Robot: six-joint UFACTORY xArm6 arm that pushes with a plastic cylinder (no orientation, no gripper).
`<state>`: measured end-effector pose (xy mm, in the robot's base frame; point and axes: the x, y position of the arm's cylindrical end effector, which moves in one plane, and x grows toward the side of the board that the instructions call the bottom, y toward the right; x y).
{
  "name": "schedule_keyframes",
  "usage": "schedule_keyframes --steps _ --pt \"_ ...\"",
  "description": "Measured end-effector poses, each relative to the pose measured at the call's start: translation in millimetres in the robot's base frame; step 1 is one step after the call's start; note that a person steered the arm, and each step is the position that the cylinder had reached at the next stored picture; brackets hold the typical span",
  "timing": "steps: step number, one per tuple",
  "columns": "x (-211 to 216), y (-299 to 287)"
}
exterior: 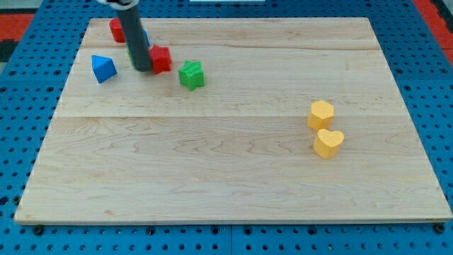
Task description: Slide the red star towards the center
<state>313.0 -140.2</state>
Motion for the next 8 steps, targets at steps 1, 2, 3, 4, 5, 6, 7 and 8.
schedule_keyframes --steps 1,2,3,4,5,6,7,8 --pt "-30.6 67.5" --pt "-35.9 119.2" --pt "-35.4 65.9" --pt "-54.1 56.1" --pt "-70.9 89.7" --pt "-90.8 101.8" --pt "-108.9 134.0" --pt "-81.1 196.6"
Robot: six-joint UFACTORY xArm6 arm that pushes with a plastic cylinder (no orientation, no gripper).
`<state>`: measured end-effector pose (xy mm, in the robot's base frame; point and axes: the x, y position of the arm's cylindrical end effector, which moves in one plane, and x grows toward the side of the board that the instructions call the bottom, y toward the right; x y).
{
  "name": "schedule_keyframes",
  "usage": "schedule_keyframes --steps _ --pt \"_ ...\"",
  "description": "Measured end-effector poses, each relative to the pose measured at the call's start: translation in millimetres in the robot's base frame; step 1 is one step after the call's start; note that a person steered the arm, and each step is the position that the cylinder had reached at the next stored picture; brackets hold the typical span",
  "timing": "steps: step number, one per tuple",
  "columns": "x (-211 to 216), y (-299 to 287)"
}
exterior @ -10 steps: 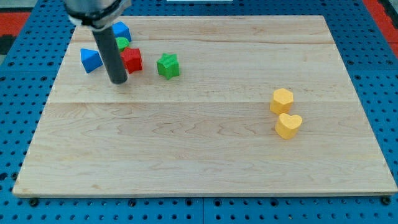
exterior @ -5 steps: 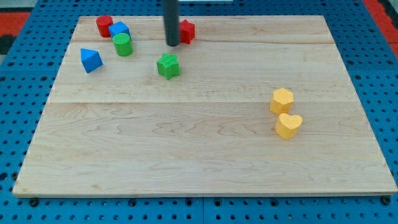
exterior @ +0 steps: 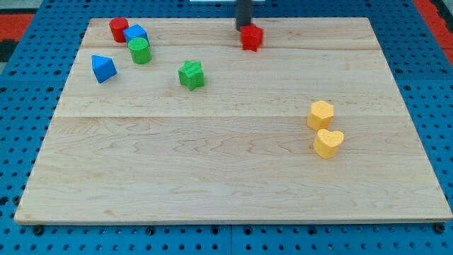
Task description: Slide the red star towards the center
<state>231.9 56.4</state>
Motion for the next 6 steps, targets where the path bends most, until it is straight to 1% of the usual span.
schedule_keyframes --steps 1,2,3,4,6 --pt "38.4 43.4" --pt "69.6 61.6" --pt "42.4 42.3" --pt "35.5 34.0" --pt "75.1 22.9"
